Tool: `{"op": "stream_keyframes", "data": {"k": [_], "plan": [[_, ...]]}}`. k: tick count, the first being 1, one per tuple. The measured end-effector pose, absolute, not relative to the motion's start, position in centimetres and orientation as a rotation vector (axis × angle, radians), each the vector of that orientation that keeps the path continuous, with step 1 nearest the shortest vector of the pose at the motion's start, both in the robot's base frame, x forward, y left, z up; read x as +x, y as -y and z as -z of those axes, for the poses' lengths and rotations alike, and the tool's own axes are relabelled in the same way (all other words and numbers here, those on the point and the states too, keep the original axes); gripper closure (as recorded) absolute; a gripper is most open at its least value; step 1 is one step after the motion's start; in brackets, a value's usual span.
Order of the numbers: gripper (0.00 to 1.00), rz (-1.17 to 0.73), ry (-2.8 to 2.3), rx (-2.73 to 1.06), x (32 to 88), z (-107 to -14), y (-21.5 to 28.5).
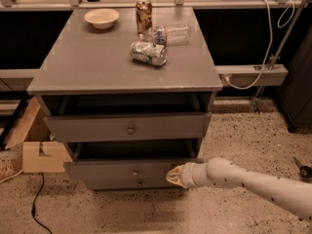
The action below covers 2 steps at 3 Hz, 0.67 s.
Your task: Close middle drawer
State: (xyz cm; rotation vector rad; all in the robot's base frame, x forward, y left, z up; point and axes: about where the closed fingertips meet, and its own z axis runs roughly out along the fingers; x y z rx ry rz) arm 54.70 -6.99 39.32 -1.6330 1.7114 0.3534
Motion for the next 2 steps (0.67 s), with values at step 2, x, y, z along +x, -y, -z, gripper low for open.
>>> {"op": "stream_keyframes", "data": {"k": [2], "plan": [[1.00,-0.296,-1.659,-1.577,59.4,-40.0,7.5]]}}
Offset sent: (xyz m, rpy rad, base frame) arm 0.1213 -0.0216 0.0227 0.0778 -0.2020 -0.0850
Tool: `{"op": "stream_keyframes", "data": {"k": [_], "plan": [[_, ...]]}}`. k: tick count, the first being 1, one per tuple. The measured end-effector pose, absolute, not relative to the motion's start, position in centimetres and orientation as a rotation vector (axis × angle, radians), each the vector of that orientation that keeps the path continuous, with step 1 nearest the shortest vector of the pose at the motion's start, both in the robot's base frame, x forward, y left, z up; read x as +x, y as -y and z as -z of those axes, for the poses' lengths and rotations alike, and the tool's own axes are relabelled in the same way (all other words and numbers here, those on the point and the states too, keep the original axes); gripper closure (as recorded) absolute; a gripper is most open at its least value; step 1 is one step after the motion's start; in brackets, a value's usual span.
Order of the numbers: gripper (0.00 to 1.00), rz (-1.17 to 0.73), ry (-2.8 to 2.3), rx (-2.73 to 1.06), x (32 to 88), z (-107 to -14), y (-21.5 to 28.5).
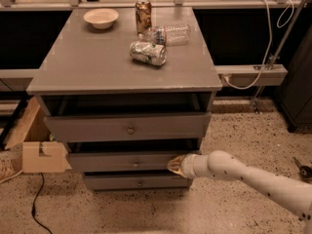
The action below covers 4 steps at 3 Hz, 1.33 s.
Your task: Close middle drawer
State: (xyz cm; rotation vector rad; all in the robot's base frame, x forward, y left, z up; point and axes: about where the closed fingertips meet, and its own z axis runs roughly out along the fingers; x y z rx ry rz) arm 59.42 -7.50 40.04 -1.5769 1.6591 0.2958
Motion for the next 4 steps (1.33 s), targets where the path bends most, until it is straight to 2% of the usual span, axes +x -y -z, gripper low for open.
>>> {"op": "stream_keyframes", "data": {"k": [2,4], "plan": [[1.00,-0.233,-1.621,-1.498,63.1,-41.4,9.2],[1.00,-0.227,-1.668,-1.411,59.1,-43.0,14.1]]}}
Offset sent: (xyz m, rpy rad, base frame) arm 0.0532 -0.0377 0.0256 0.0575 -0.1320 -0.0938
